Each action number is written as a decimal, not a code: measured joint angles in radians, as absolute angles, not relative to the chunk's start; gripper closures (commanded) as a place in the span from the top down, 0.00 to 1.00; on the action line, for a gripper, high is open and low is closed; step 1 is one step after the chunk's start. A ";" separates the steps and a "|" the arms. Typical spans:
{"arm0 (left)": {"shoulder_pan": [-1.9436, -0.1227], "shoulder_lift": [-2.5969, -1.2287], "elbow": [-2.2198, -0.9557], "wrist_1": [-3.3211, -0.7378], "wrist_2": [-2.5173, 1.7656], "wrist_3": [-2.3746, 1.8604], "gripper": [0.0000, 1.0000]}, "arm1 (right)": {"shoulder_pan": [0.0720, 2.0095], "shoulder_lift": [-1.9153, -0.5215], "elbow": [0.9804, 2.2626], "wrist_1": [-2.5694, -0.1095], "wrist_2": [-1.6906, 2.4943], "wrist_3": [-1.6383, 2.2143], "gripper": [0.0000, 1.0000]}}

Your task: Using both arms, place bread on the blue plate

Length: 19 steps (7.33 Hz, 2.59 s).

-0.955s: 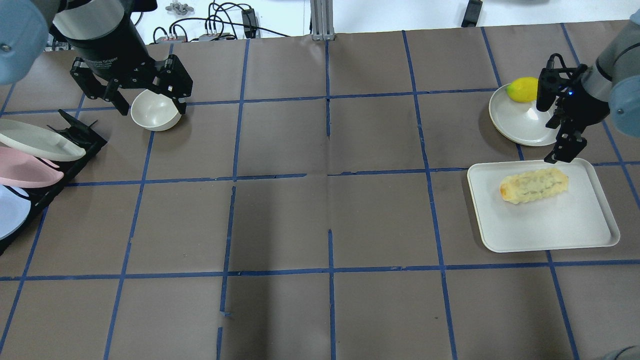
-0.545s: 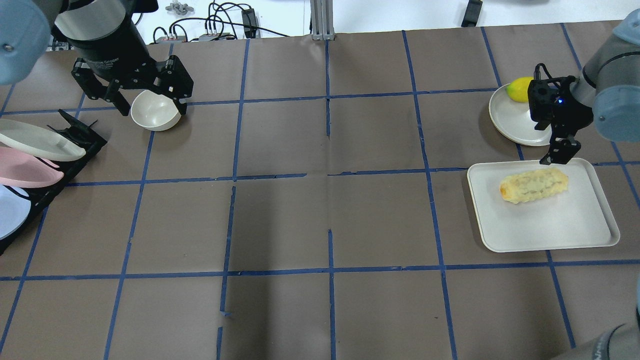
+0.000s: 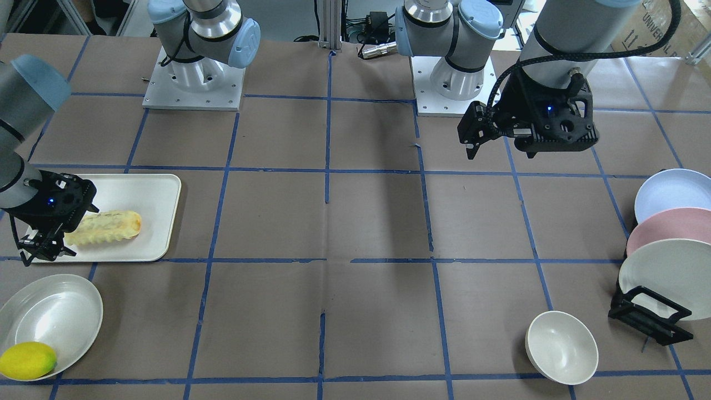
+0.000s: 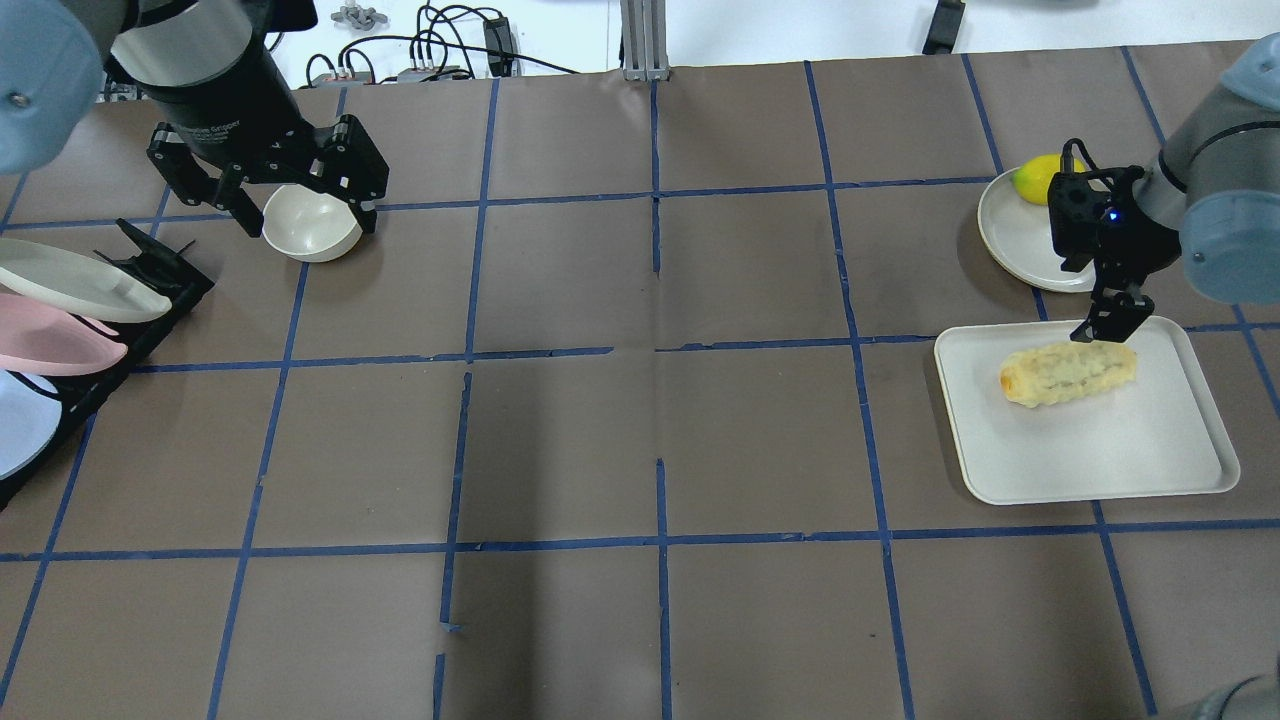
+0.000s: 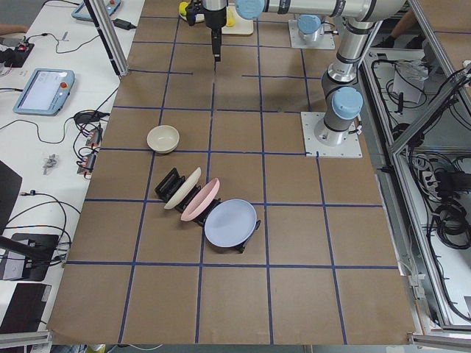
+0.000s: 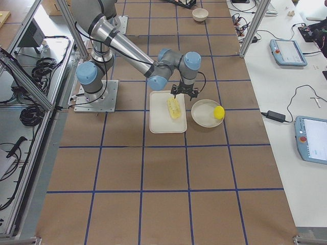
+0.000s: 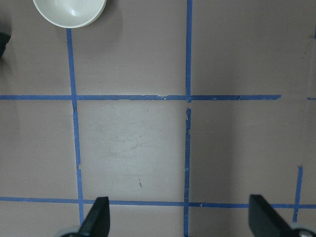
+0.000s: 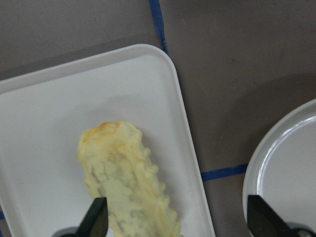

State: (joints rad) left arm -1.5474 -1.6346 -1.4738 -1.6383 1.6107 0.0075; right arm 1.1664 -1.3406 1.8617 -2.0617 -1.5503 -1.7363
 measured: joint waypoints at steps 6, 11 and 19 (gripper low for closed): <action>-1.546 -1.633 -1.475 -1.644 1.611 0.012 1.00 | 1.293 -1.493 1.653 -1.707 -1.420 -1.206 0.93; -1.118 -1.588 -1.489 -1.749 1.647 0.555 1.00 | 1.408 -1.627 1.539 -1.467 -1.420 -0.623 0.99; -0.548 -2.223 -1.012 -1.794 1.652 1.419 1.00 | 1.068 -1.520 1.977 -2.083 -1.526 -1.862 0.98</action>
